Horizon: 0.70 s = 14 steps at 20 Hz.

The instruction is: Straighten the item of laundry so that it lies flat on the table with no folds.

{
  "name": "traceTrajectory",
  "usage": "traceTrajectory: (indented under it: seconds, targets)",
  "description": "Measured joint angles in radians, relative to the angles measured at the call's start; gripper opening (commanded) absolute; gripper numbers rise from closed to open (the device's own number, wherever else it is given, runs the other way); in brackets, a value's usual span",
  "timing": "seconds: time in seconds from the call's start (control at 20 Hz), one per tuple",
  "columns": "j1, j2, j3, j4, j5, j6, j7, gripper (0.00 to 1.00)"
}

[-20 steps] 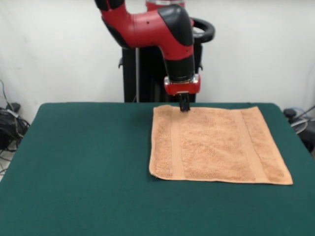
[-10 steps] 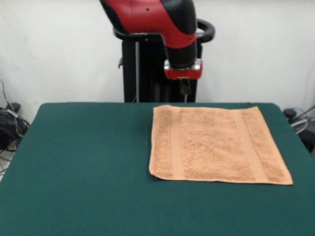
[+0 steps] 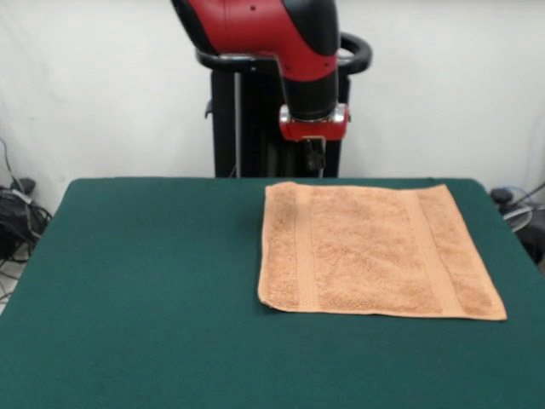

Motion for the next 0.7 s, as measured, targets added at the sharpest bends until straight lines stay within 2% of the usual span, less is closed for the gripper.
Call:
traceTrajectory:
  seconds: [0.3, 0.7]
  targets:
    - [-0.018, 0.025, 0.000, -0.029, -0.057, 0.000, 0.000, 0.00]
    - [-0.110, 0.072, 0.005, -0.129, -0.206, 0.000, 0.000, 0.00]
